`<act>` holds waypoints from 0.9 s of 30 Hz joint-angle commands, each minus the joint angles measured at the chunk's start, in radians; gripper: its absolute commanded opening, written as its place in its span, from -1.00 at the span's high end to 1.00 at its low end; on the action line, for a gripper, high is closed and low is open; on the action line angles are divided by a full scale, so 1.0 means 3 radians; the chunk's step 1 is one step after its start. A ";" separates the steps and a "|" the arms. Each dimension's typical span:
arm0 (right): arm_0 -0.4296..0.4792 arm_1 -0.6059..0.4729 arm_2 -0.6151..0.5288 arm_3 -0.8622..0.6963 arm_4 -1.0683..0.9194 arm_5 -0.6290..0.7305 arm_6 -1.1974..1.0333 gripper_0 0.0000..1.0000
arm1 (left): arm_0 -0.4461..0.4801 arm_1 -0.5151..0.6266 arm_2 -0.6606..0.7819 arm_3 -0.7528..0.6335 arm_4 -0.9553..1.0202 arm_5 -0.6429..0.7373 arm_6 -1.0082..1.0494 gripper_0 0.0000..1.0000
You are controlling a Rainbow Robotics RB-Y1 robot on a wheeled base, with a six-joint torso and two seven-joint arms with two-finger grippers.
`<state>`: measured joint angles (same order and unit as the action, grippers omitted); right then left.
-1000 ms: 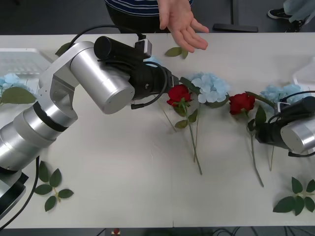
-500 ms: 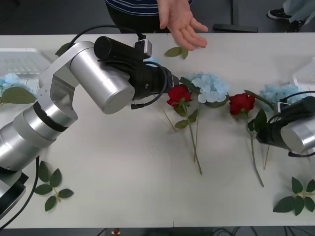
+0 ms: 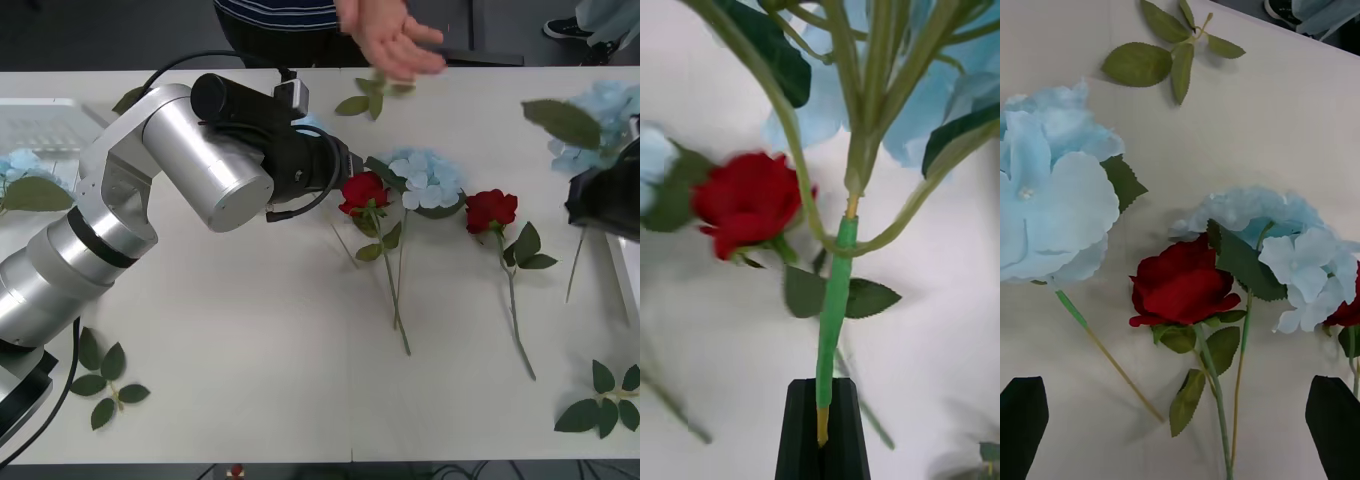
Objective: Place the red flowers into the right box and the blue flowers into the left box. If a person shows an open palm, hand one flower to the person first, then continue sorting.
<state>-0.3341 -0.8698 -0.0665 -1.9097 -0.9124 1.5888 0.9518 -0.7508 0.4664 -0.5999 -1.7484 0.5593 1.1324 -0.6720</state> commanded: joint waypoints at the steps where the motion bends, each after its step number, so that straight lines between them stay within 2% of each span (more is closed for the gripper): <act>1: -0.0114 -0.0174 -0.0285 -0.0261 -0.0195 0.0001 0.0739 1.00 | -0.0100 -0.0046 0.0077 -0.0093 0.0022 0.0009 -0.0092 -1.00; 4: -0.0129 -0.0215 -0.0423 -0.0364 -0.0313 -0.0300 0.1102 1.00 | -0.0100 -0.0046 0.0077 -0.0093 0.0022 0.0009 -0.0092 -1.00; 7: -0.0129 -0.0245 -0.0392 -0.0369 -0.0471 -0.0975 0.1250 1.00 | -0.0100 -0.0046 0.0077 -0.0093 0.0022 0.0009 -0.0092 -1.00; 12: -0.0257 -0.0245 -0.0090 -0.0271 -0.0686 -0.2141 0.1230 1.00 | -0.0100 -0.0046 0.0077 -0.0093 0.0022 0.0009 -0.0092 -1.00; 15: -0.0507 -0.0240 0.0196 -0.0190 -0.0620 -0.2642 0.1225 1.00 | -0.0100 -0.0046 0.0077 -0.0093 0.0022 0.0009 -0.0092 -1.00; 20: -0.1029 -0.0092 0.0355 -0.0006 -0.0420 -0.2775 0.1189 1.00 | -0.0100 -0.0046 0.0077 -0.0093 0.0022 0.0009 -0.0092 -1.00; 27: -0.1515 0.0363 0.0436 0.0240 0.0510 -0.2775 0.1102 1.00 | -0.0100 -0.0046 0.0077 -0.0093 0.0022 0.0009 -0.0092 -1.00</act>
<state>-0.7374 -0.7886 0.0663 -1.8484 -0.8081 0.7720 1.3098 -0.7508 0.4663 -0.5996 -1.7486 0.5597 1.1325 -0.6721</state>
